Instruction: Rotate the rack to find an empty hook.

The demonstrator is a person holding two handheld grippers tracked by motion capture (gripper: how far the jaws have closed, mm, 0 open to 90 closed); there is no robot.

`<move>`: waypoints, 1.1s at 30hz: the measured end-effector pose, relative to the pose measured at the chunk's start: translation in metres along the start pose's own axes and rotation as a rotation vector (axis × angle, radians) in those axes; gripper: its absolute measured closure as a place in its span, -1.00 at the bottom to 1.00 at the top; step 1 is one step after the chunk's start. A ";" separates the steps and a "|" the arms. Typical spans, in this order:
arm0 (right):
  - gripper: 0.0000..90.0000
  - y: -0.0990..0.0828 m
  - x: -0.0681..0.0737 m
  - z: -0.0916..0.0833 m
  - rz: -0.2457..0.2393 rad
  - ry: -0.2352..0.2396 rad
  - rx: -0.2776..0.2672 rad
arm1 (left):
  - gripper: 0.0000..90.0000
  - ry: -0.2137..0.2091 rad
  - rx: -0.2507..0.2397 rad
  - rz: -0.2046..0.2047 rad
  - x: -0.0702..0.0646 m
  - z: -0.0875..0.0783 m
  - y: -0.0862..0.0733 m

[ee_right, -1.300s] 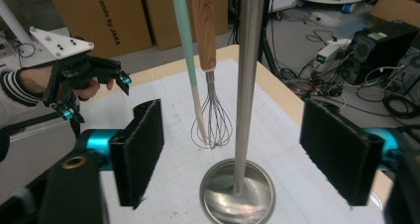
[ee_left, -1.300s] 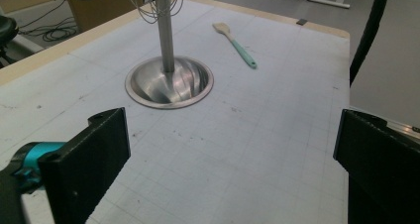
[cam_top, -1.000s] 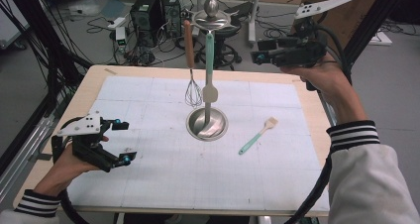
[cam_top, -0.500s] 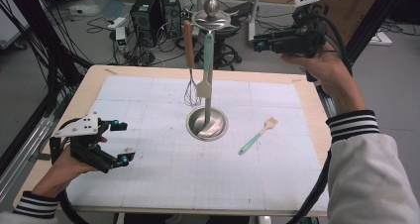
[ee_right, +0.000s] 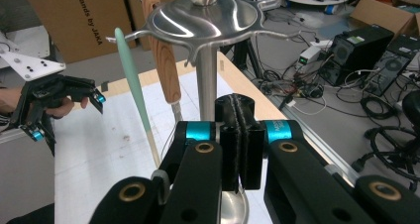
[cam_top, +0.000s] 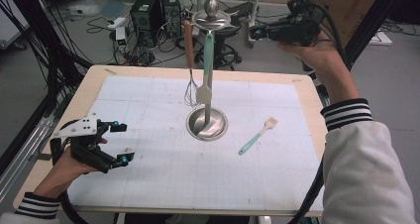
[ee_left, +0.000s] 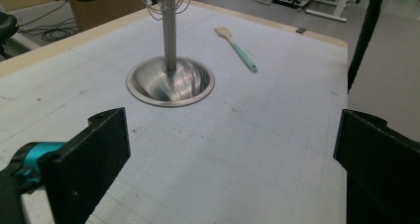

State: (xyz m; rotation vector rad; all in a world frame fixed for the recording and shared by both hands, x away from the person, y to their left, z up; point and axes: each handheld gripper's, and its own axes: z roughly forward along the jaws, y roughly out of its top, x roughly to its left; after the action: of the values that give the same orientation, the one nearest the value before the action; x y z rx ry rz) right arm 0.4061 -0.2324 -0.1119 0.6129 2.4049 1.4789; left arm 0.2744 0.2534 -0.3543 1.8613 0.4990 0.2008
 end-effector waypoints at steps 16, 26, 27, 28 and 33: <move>0.98 0.014 0.002 0.008 -0.004 0.013 -0.006 | -0.96 0.000 0.005 -0.004 0.002 0.002 0.000; 0.98 0.019 0.007 0.015 -0.020 0.030 -0.005 | -0.96 -0.002 0.002 -0.006 0.002 0.000 0.000; 0.98 0.019 0.007 0.016 -0.020 0.029 -0.001 | -0.96 -0.002 0.005 -0.006 0.002 0.000 0.000; 0.98 0.019 0.007 0.016 -0.023 0.025 -0.003 | -0.96 -0.005 0.006 -0.005 0.002 0.000 0.000; 0.98 0.018 0.009 0.015 -0.021 0.035 -0.003 | -0.96 -0.007 0.005 -0.009 0.001 0.002 0.000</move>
State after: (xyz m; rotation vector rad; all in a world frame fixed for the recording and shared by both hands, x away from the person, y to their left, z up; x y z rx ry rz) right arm 0.4082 -0.2089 -0.1025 0.5633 2.4270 1.4969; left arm 0.2762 0.2528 -0.3552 1.8640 0.5034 0.1874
